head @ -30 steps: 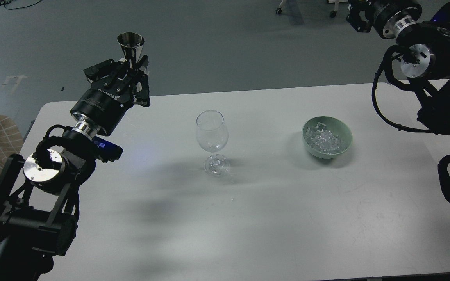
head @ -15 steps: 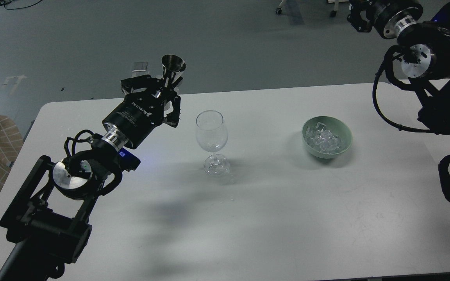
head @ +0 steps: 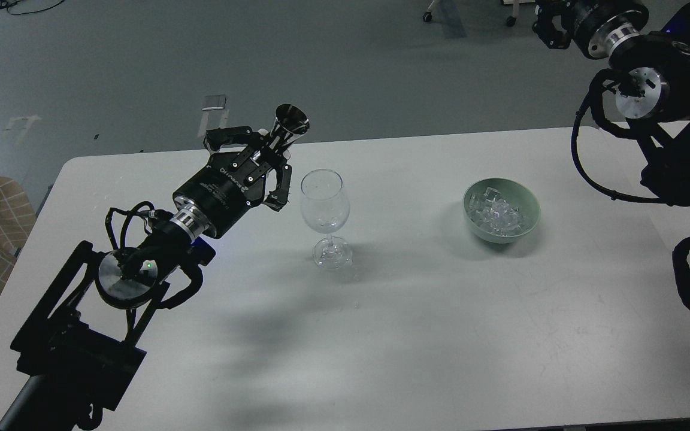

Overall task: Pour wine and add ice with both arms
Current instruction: 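Carry the jigger with the left gripper over the wine glass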

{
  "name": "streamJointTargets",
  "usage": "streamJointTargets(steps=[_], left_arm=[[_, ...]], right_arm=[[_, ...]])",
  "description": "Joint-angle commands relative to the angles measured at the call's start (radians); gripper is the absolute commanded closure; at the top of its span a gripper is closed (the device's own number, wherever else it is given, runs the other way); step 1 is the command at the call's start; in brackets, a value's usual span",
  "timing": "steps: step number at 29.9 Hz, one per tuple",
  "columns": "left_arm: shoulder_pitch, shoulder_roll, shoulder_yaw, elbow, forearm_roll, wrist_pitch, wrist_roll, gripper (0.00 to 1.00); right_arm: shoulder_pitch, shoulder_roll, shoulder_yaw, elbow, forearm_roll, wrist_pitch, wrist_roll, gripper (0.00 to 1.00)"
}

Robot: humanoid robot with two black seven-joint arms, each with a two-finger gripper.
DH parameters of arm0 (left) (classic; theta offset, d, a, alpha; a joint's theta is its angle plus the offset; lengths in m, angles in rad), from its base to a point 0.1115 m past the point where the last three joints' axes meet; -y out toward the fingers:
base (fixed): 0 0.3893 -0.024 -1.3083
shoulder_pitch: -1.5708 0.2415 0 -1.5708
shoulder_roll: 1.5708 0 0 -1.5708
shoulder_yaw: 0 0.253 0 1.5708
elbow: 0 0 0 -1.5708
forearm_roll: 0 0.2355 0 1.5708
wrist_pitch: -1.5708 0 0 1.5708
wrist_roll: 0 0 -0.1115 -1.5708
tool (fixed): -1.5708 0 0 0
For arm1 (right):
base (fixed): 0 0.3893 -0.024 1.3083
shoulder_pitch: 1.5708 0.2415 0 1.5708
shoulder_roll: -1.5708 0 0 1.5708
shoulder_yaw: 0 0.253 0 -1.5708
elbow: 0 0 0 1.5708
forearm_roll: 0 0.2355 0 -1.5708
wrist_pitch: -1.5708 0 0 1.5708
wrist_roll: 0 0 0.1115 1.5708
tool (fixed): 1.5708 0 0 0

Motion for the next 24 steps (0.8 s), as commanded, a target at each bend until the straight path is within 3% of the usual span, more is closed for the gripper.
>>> streamJointTargets(steps=[1,24], left_arm=[[0.004,0.001,0.003,0.001,0.02,-0.005,0.001,0.96],[-0.007,0.003,0.009,0.017,0.192,-0.01,0.006,0.96]], right_arm=[[0.002,0.002,0.0,0.0,0.0,0.0,0.0,0.0],[0.0,0.005,0.0,-0.002,0.0,0.0,0.0,0.0]])
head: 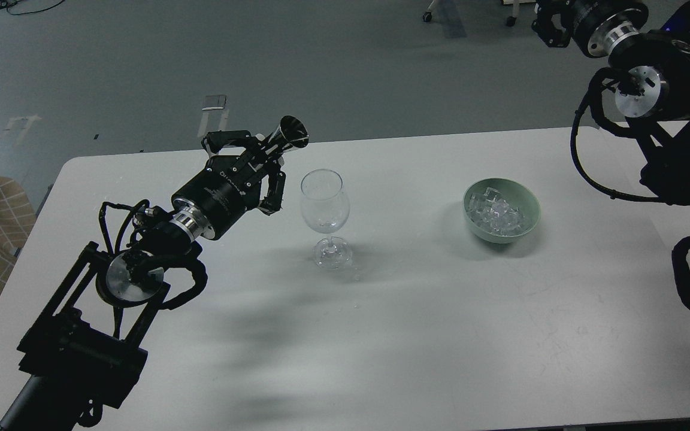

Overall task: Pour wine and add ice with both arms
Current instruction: 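Carry the jigger with the left gripper over the wine glass, then tilt the jigger with the left gripper to pour into the glass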

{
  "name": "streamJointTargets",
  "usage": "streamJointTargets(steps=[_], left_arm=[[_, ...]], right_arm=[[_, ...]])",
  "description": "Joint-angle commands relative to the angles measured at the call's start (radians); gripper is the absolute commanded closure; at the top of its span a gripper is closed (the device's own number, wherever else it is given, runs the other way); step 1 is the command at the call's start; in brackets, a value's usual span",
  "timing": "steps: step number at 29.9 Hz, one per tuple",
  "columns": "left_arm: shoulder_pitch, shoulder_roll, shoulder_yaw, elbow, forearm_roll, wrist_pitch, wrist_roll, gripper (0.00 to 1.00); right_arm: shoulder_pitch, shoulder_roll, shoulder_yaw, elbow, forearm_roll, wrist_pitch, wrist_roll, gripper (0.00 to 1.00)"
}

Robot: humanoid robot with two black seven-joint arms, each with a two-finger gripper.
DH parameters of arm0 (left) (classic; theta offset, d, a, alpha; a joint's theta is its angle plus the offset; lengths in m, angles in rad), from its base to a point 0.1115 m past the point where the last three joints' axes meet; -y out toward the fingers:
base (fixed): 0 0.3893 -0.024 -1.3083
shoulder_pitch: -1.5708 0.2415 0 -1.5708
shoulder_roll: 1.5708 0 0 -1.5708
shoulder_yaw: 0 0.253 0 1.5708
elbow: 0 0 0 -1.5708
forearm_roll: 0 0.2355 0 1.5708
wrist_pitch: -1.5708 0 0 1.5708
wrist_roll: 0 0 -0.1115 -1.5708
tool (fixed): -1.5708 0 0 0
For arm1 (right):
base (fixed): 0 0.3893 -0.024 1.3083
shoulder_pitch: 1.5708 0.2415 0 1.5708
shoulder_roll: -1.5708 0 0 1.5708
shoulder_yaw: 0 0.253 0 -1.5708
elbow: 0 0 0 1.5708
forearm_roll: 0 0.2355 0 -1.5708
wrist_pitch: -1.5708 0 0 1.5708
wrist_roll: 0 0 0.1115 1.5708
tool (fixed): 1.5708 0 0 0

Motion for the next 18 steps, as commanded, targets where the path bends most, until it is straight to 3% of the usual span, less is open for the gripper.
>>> streamJointTargets(steps=[1,18], left_arm=[[0.001,-0.002,0.01,-0.003,0.032,-0.001,0.004,0.96],[0.003,0.006,0.036,-0.004,0.158,-0.017,0.002,0.96]], right_arm=[[0.001,0.0,0.0,-0.002,0.0,0.0,0.0,0.0],[0.003,-0.001,0.0,0.0,0.0,0.0,0.0,0.0]])
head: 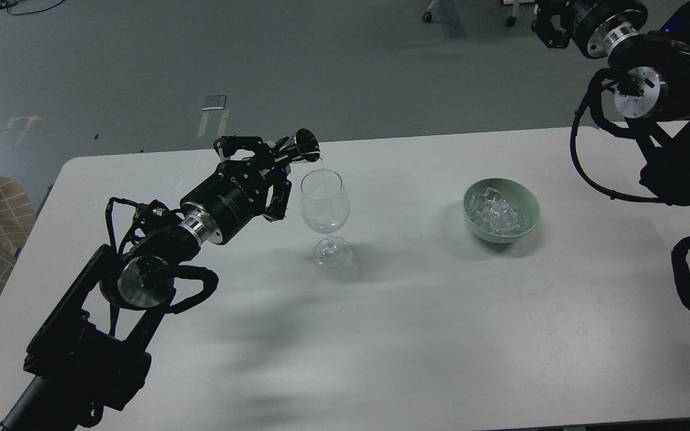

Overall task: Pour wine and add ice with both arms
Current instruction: 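Tilt the jigger with the left gripper to pour into the glass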

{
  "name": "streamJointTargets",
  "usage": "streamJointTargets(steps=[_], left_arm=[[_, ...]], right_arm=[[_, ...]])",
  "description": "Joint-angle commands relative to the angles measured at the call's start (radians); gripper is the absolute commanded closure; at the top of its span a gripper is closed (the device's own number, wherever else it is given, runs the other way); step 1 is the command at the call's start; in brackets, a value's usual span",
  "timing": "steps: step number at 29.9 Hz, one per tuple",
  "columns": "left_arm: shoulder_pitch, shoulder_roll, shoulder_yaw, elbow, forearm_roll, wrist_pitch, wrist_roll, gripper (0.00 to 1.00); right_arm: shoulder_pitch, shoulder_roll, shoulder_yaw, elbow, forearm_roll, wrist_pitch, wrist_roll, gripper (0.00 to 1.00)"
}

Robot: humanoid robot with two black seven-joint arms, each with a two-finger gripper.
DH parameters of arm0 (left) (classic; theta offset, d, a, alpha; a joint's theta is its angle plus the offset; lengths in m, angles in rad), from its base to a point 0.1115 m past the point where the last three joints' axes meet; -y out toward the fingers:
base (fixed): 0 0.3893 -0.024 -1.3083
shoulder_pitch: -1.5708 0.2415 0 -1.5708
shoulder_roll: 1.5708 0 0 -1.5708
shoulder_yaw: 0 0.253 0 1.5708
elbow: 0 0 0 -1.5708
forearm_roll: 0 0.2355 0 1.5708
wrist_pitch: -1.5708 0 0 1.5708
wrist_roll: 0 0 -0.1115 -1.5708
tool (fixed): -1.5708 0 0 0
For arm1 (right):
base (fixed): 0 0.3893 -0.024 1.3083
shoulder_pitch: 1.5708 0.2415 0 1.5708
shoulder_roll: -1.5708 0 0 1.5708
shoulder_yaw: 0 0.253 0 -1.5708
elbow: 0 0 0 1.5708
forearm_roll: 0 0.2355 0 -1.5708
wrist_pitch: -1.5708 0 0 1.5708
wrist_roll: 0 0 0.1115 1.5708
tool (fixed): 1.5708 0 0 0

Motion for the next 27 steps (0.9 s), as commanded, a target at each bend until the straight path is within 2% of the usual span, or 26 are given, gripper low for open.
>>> streamJointTargets(steps=[1,23,27], left_arm=[[0.002,0.005,0.0,0.002,0.006,-0.012,-0.002,0.96],[0.006,0.008,0.002,0.006,0.187,-0.034,-0.002,0.96],[0.011,0.005,0.002,0.005,0.235,-0.068,0.0,0.96]], right_arm=[[-0.001,-0.001,0.0,0.0,0.0,0.0,0.0,0.0],[-0.001,0.005,0.001,0.002,0.0,0.0,0.0,0.0],[-0.001,0.007,0.001,0.002,0.0,0.0,0.0,0.0]])
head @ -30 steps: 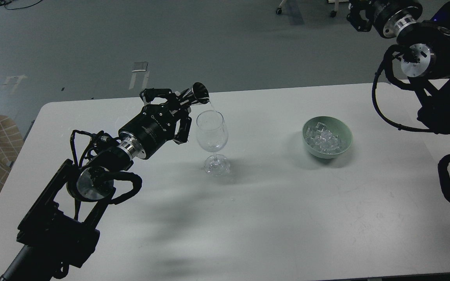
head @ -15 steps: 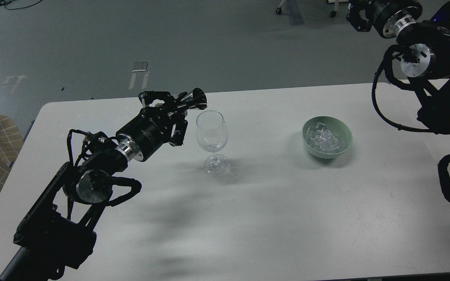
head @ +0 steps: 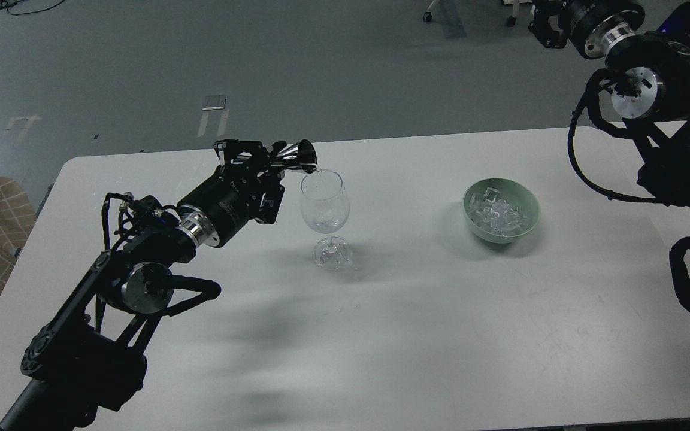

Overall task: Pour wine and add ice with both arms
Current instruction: 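Tilt the jigger with the left gripper to pour into the glass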

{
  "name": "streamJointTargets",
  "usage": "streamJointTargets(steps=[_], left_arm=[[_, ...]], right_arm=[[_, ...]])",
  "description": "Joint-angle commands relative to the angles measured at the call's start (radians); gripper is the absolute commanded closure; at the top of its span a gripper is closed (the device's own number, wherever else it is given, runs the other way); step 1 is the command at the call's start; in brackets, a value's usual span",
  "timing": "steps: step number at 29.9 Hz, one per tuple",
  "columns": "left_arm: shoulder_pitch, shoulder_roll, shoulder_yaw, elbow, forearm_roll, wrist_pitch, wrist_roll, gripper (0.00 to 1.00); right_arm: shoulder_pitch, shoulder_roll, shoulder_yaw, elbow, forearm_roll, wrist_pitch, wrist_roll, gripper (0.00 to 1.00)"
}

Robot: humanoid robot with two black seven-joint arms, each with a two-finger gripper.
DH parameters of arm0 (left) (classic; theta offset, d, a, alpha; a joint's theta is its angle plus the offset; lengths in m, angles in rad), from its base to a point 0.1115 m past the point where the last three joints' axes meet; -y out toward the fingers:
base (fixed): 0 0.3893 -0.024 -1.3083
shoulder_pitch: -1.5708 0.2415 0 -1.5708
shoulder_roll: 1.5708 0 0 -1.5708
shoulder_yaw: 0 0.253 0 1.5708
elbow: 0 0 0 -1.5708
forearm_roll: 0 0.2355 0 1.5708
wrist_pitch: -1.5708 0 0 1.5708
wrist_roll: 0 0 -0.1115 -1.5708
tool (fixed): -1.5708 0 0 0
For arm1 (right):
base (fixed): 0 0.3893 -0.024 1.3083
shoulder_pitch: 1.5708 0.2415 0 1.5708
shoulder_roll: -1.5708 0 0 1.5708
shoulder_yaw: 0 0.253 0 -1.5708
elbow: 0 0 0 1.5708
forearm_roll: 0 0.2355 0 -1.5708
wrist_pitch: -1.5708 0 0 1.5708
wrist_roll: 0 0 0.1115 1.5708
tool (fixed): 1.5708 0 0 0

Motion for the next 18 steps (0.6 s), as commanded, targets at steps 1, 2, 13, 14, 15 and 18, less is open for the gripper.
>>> streamJointTargets(steps=[1,2,13,14,15,18], left_arm=[[0.001,-0.003,0.0,0.0,0.031,-0.024,0.001,0.96],[0.0,-0.003,0.0,0.0,0.034,-0.024,0.001,0.96],[-0.013,-0.002,0.0,-0.002,0.092,-0.026,0.016,0.96],[-0.014,-0.005,0.0,-0.002,0.104,-0.026,0.03,0.96],[-0.014,-0.005,0.0,-0.002,0.113,-0.026,0.035,0.96],[-0.017,-0.003,0.0,-0.005,0.126,-0.038,0.036,0.97]], right_arm=[[0.0,0.0,0.0,0.0,0.0,0.0,0.0,0.0],[0.0,0.0,0.0,0.0,0.0,0.0,0.0,0.0],[0.0,-0.003,0.0,0.0,0.0,0.0,0.001,0.0],[0.0,-0.003,0.0,0.0,0.0,0.0,0.001,0.0],[0.0,-0.003,0.0,0.0,0.0,0.0,0.001,0.0],[0.002,-0.004,0.0,0.0,0.0,0.0,0.001,0.0]])
